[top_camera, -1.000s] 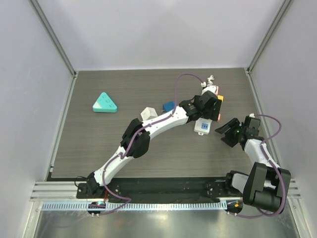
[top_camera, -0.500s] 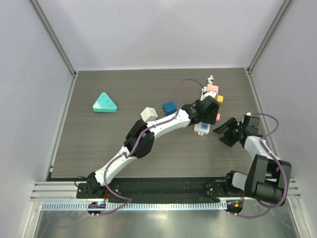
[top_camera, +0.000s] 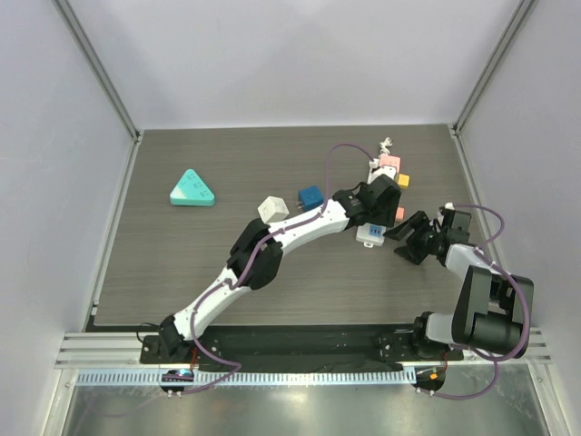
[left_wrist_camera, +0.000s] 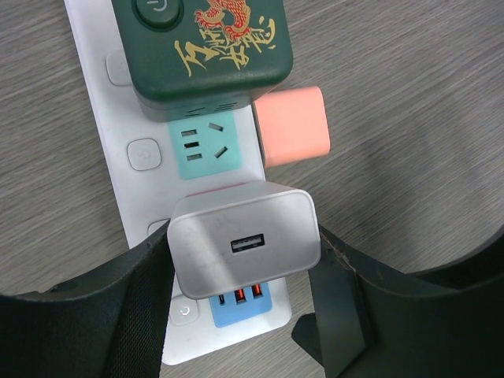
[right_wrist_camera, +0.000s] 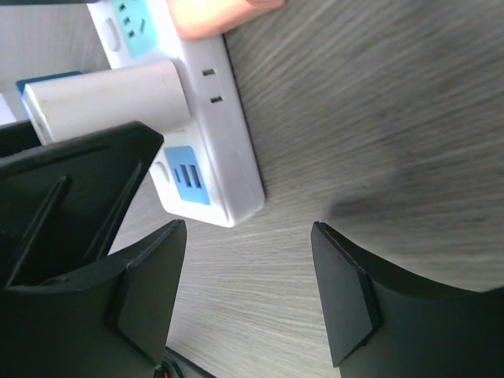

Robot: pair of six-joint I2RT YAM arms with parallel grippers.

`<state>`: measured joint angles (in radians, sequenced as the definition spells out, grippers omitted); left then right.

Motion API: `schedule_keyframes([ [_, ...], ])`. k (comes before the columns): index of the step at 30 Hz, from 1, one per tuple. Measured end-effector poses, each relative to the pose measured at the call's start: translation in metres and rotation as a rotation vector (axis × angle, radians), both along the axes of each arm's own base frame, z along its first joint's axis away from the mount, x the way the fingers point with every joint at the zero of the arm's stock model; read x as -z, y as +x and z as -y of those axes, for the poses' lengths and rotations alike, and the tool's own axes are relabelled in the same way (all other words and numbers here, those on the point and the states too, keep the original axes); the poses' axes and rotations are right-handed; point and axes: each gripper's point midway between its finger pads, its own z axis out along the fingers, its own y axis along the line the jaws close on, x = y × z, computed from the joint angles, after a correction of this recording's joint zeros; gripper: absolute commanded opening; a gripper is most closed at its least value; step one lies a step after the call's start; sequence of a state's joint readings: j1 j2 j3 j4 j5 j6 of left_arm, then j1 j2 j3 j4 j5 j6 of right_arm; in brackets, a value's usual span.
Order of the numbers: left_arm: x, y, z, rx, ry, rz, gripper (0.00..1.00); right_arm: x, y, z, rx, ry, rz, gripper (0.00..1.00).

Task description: Pull the plug off the socket

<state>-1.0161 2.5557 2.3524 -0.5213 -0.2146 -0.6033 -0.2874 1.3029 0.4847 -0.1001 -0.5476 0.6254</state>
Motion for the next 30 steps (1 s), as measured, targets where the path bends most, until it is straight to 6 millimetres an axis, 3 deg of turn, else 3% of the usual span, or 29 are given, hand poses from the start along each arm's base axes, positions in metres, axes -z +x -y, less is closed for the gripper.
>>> schedule_keyframes([
  [3, -0.001, 0.001, 0.0, 0.0, -0.017, -0.019, 0.0, -0.001, 0.006, -0.003, -0.001, 0.02, 0.014, 0.71],
  [17, -0.008, 0.0, -0.006, 0.012, -0.093, -0.101, 0.0, 0.003, 0.019, -0.016, -0.014, 0.038, 0.037, 0.65],
  [30, -0.008, -0.014, -0.021, 0.036, 0.051, -0.061, 0.0, 0.009, 0.021, -0.009, 0.018, 0.003, 0.019, 0.63],
])
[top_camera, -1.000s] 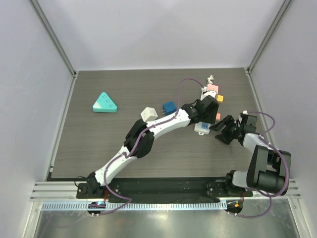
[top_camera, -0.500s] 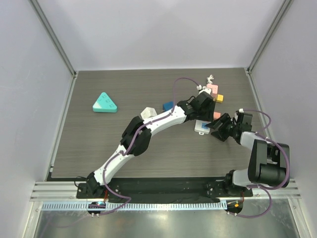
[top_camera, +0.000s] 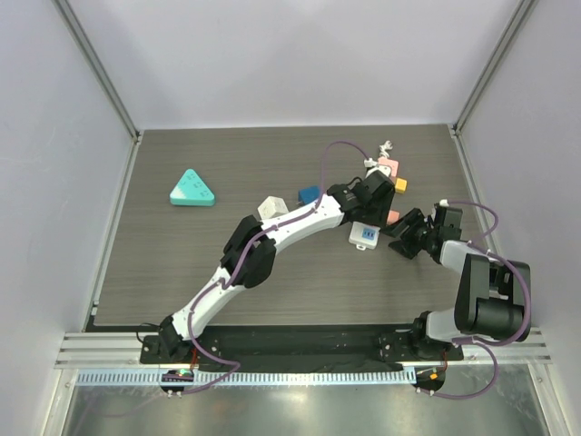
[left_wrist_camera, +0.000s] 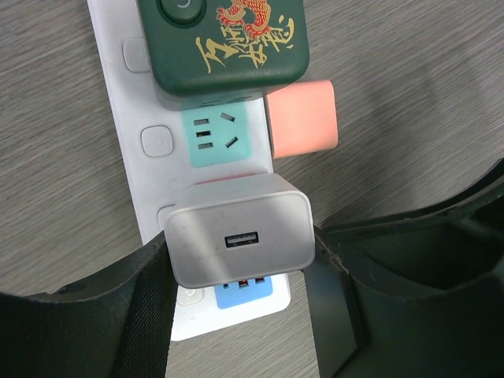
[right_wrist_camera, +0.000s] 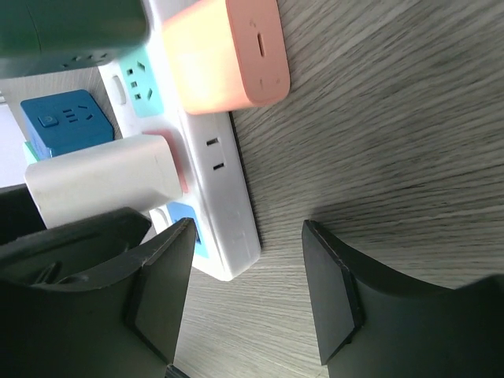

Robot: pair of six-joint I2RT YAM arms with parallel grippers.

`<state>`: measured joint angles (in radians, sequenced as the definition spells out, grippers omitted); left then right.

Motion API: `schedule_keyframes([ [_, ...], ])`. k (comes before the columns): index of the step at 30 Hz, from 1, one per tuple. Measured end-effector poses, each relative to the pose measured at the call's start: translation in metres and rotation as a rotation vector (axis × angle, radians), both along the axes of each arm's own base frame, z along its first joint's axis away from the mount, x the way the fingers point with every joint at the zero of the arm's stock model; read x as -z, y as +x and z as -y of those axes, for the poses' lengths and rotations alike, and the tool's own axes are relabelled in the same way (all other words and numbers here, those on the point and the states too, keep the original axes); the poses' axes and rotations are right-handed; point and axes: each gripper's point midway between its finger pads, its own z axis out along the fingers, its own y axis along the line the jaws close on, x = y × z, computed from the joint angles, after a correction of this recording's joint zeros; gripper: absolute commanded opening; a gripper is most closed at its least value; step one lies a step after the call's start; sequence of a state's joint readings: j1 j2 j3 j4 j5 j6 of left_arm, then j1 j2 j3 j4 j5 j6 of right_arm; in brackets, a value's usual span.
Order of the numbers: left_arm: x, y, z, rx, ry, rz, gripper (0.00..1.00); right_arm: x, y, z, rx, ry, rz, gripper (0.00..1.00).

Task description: Pull the plug off the socket

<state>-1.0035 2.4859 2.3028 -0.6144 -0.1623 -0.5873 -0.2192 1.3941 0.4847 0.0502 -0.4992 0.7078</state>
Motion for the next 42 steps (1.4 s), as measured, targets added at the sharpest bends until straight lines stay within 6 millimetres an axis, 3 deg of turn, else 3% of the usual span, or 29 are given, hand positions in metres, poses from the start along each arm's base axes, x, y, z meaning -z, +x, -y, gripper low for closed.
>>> schedule_keyframes([
  [11, -0.006, -0.004, 0.0, 0.018, -0.002, -0.013, 0.0, 0.0, 0.002, -0.016, -0.047, -0.03, 0.002, 0.62],
  [18, -0.035, -0.003, 0.008, 0.025, -0.006, 0.077, 0.0, 0.003, 0.004, -0.02, -0.043, -0.087, -0.001, 0.54],
  [27, -0.077, -0.008, 0.009, 0.022, -0.063, 0.127, 0.0, 0.004, 0.004, -0.018, -0.025, -0.117, -0.004, 0.55],
  [31, -0.084, -0.003, -0.024, -0.002, -0.057, 0.093, 0.0, 0.003, -0.001, -0.017, -0.03, -0.128, -0.017, 0.57],
  [36, -0.087, 0.01, -0.098, -0.077, -0.067, 0.016, 0.0, -0.003, -0.004, -0.015, -0.044, -0.15, -0.036, 0.63],
  [39, -0.083, 0.014, -0.147, -0.139, -0.051, -0.011, 0.05, -0.02, 0.003, -0.01, -0.042, -0.182, -0.005, 0.65],
  [42, -0.07, -0.003, -0.177, -0.151, -0.02, -0.044, 0.08, -0.051, 0.019, -0.003, -0.028, -0.225, 0.068, 0.66],
])
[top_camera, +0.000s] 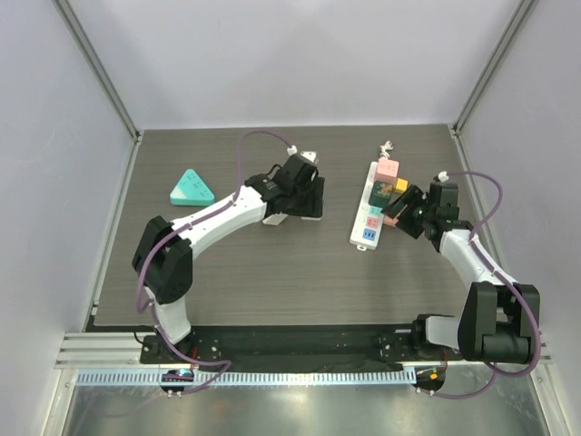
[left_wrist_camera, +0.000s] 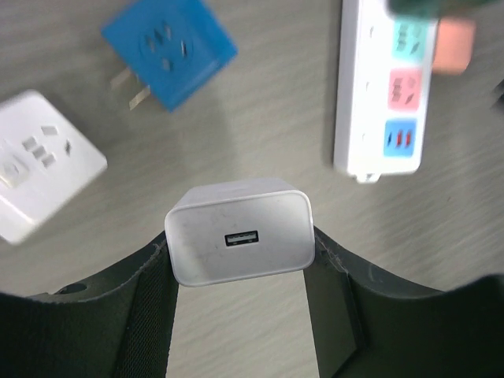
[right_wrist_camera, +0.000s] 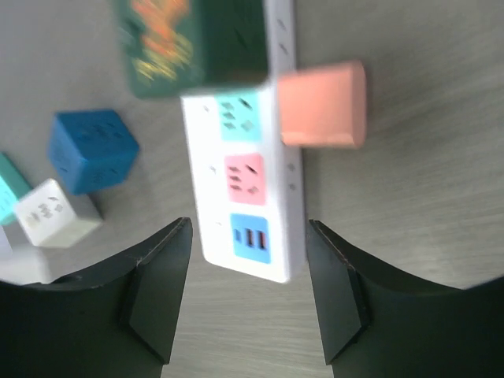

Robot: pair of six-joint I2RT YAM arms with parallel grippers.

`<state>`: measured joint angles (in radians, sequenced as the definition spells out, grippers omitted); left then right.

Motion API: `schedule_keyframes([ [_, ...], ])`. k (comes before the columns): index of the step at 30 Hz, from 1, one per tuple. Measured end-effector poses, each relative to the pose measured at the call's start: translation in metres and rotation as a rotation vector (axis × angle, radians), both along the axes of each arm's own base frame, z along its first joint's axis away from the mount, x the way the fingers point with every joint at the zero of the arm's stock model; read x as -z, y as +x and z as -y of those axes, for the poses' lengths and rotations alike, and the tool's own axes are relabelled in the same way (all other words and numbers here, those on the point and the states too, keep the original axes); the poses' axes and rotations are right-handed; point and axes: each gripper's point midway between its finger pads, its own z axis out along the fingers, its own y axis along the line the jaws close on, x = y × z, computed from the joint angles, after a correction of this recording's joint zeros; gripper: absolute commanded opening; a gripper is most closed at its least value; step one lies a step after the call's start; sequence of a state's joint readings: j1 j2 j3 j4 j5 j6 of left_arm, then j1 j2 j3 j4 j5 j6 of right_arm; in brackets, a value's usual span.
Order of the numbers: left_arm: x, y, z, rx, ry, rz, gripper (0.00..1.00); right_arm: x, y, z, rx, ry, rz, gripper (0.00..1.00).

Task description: Pull the plug off the socket

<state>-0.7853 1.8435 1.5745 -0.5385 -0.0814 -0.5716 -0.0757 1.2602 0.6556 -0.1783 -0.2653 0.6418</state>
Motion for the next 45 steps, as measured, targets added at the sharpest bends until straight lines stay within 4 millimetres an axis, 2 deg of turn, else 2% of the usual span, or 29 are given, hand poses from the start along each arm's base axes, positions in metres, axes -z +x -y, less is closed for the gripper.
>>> schedule_keyframes([
  [3, 0.018, -0.024, -0.01, 0.03, 0.022, -0.049, 0.07, -0.03, 0.018, 0.006, 0.009, -0.031, 0.077, 0.66],
  [5, 0.031, -0.036, -0.012, 0.054, 0.029, -0.083, 0.06, -0.041, 0.025, 0.008, 0.013, -0.042, 0.1, 0.66],
  [10, 0.061, -0.058, -0.021, 0.08, 0.066, -0.157, 0.16, -0.05, 0.027, 0.009, 0.002, -0.081, 0.1, 0.66],
  [12, 0.066, -0.059, -0.023, 0.077, 0.075, -0.167, 0.18, -0.051, 0.026, 0.009, -0.005, -0.101, 0.091, 0.66],
  [15, 0.071, -0.06, -0.025, 0.075, 0.084, -0.177, 0.27, -0.051, 0.026, 0.009, -0.017, -0.12, 0.077, 0.66],
  [16, 0.073, -0.06, -0.026, 0.073, 0.088, -0.177, 0.36, -0.049, 0.026, 0.009, -0.022, -0.125, 0.071, 0.66],
  [17, 0.075, -0.059, -0.027, 0.069, 0.093, -0.177, 0.41, -0.047, 0.026, 0.007, -0.029, -0.127, 0.062, 0.66],
  [18, 0.076, -0.059, -0.028, 0.066, 0.098, -0.178, 0.49, -0.045, 0.025, 0.007, -0.031, -0.13, 0.05, 0.66],
  [21, 0.081, -0.058, -0.032, 0.054, 0.117, -0.175, 0.55, -0.041, 0.022, 0.002, -0.047, -0.137, 0.033, 0.66],
  [26, 0.088, -0.054, -0.037, 0.041, 0.146, -0.17, 0.73, -0.041, 0.022, 0.001, -0.059, -0.156, 0.029, 0.66],
  [31, 0.087, -0.052, -0.036, 0.04, 0.142, -0.162, 0.81, -0.042, 0.029, 0.005, -0.054, -0.18, 0.012, 0.66],
  [36, 0.076, -0.049, -0.031, 0.039, 0.11, -0.14, 0.76, -0.046, 0.042, 0.008, -0.042, -0.215, 0.002, 0.67],
  [38, 0.061, -0.046, -0.023, 0.044, 0.052, -0.112, 0.66, -0.048, 0.05, 0.004, -0.051, -0.231, 0.0, 0.69],
  [39, 0.049, -0.044, -0.015, 0.053, 0.003, -0.093, 0.55, -0.048, 0.055, 0.0, -0.059, -0.245, -0.004, 0.7],
  [43, 0.015, -0.036, 0.018, 0.093, -0.184, -0.042, 0.29, -0.05, 0.073, -0.015, -0.086, -0.302, -0.019, 0.72],
  [45, 0.003, -0.03, 0.038, 0.115, -0.271, -0.027, 0.22, -0.052, 0.086, -0.02, -0.09, -0.335, -0.025, 0.73],
])
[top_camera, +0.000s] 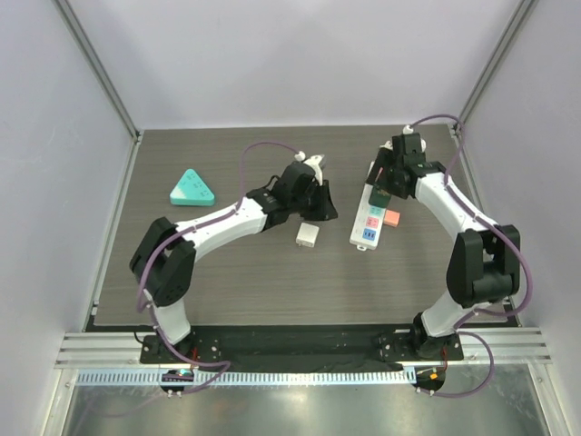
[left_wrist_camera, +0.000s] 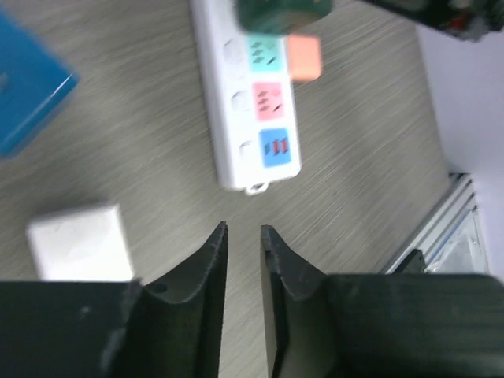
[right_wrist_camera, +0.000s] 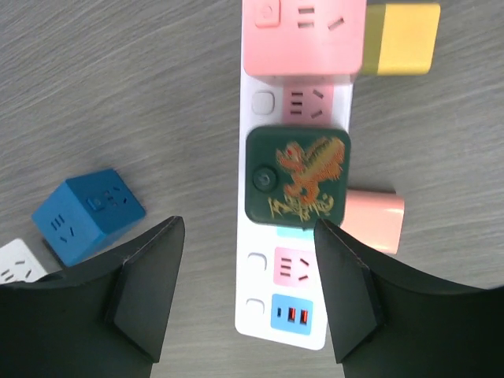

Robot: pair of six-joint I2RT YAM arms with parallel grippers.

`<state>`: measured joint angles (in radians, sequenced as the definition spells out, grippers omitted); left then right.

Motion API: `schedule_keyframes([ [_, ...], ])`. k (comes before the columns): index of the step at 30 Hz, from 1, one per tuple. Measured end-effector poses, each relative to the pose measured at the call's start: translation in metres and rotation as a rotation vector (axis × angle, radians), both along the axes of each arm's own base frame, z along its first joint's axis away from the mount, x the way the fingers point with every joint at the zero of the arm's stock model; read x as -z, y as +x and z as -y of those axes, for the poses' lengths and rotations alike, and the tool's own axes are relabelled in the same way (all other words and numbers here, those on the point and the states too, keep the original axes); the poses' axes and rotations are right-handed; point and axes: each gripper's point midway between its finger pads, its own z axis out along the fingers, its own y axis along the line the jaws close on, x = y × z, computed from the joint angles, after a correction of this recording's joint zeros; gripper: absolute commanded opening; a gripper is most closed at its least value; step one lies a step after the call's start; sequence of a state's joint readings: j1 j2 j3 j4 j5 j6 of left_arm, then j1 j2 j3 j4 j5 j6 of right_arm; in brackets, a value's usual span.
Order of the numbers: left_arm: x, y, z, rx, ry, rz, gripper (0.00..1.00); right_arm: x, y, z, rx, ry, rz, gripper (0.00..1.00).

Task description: Pull the plug off the socket

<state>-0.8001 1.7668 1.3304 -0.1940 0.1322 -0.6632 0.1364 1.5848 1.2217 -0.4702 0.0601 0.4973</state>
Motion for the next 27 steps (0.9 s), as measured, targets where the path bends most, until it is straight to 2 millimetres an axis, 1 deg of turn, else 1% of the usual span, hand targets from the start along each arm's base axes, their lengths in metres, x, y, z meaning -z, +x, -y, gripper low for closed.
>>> schedule_keyframes([
  [2, -0.006, 0.009, 0.02, 0.019, -0.063, 0.005, 0.16, 0.0, 0.009, -0.002, -0.001, -0.03, -0.012, 0.73],
  [3, -0.006, 0.014, 0.031, 0.028, -0.095, 0.0, 0.12, 0.001, 0.013, -0.002, 0.001, -0.045, -0.017, 0.73],
  [5, -0.005, 0.026, 0.054, 0.051, -0.157, 0.0, 0.08, 0.004, 0.018, 0.001, 0.008, -0.078, -0.034, 0.74],
  [6, -0.003, 0.031, 0.064, 0.063, -0.185, 0.001, 0.05, 0.005, 0.018, 0.003, 0.011, -0.092, -0.041, 0.74],
  [8, 0.008, 0.039, 0.083, 0.083, -0.229, -0.015, 0.03, 0.009, 0.018, 0.008, 0.019, -0.124, -0.063, 0.74],
  [10, 0.023, 0.045, 0.095, 0.094, -0.25, -0.034, 0.0, 0.012, 0.017, 0.012, 0.021, -0.15, -0.079, 0.75],
  [12, 0.041, 0.048, 0.103, 0.097, -0.258, -0.057, 0.0, 0.015, 0.015, 0.016, 0.024, -0.172, -0.096, 0.75],
  [15, 0.064, 0.047, 0.107, 0.103, -0.251, -0.082, 0.0, 0.021, 0.017, 0.018, 0.023, -0.193, -0.115, 0.75],
  [17, 0.074, 0.047, 0.109, 0.102, -0.249, -0.09, 0.0, 0.027, 0.018, 0.018, 0.02, -0.201, -0.132, 0.74],
  [22, 0.088, 0.048, 0.111, 0.08, -0.239, -0.105, 0.0, 0.05, 0.017, 0.014, 0.007, -0.221, -0.183, 0.73],
  [27, 0.09, 0.058, 0.116, 0.016, -0.215, -0.108, 0.0, 0.065, 0.015, 0.012, -0.003, -0.237, -0.218, 0.7],
])
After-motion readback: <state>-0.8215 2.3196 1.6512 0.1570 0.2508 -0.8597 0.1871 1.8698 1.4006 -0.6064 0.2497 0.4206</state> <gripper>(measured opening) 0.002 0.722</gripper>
